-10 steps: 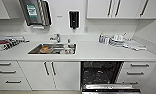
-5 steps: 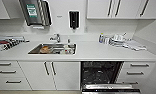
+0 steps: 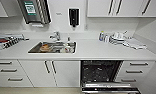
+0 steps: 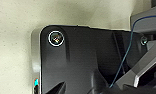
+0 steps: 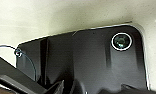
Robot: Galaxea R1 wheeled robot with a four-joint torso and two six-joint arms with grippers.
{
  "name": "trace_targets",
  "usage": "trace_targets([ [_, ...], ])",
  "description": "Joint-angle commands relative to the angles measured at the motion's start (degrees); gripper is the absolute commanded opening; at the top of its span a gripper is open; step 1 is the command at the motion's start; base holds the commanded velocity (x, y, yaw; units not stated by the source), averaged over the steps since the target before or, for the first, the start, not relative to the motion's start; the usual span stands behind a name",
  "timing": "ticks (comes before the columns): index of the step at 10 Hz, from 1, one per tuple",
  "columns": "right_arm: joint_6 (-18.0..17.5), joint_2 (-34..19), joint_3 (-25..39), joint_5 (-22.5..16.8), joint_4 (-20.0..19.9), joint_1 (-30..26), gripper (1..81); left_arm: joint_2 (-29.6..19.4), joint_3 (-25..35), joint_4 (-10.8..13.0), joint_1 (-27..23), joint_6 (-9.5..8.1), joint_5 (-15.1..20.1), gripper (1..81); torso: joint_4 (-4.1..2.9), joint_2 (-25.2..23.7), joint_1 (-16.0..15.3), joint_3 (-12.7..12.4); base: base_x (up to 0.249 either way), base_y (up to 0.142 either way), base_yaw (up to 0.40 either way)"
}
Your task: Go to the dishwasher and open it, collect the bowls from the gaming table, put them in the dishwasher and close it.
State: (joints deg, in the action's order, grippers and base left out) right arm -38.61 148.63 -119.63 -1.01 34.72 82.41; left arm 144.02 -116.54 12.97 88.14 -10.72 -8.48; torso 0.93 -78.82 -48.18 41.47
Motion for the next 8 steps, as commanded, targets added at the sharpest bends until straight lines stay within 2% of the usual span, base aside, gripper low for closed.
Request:
trace_targets([
  [1, 0.3, 5.0, -8.2, -2.1, 1.0, -0.4, 81.1, 2.7, -6.5, -0.9, -1.3, -0.01, 4.6, 81.1, 0.00, 5.6, 3.6, 0.0, 0.000, 0.000, 0.000],
  [4, 0.3, 10.8, -16.9, -2.1, 1.1, 0.7, 81.1, 6.9, -12.6, -0.6, -1.3, -0.01, 4.8, 81.1, 0.00, 11.4, 7.4, 0.0, 0.000, 0.000, 0.000],
  [5, 0.5, 11.8, -17.7, -2.1, 1.7, 0.9, 81.1, 8.9, -15.4, -0.2, -1.5, -0.01, 6.3, 81.1, 0.00, 13.7, 8.8, 0.0, 0.000, 0.000, 0.000],
  [6, 0.5, 12.1, -17.7, -2.1, 2.1, 1.0, 81.1, 10.4, -17.0, -0.7, -1.8, -0.01, 8.0, 81.1, 0.00, 15.7, 10.1, -3.9, 0.000, 0.000, 0.000],
  [7, 0.5, 12.6, -18.1, -2.1, 2.5, 1.0, 81.1, 12.0, -19.1, -0.8, -1.8, -0.01, 8.7, 81.1, 0.00, 17.5, 11.2, -5.7, 0.000, 0.000, 0.000],
  [8, 0.5, 12.9, -18.4, -2.1, 2.5, 1.0, 81.1, 12.8, -20.6, -0.8, -1.7, -0.01, 8.8, 81.1, 0.00, 19.0, 12.0, -6.5, 0.000, 0.000, 0.000],
])
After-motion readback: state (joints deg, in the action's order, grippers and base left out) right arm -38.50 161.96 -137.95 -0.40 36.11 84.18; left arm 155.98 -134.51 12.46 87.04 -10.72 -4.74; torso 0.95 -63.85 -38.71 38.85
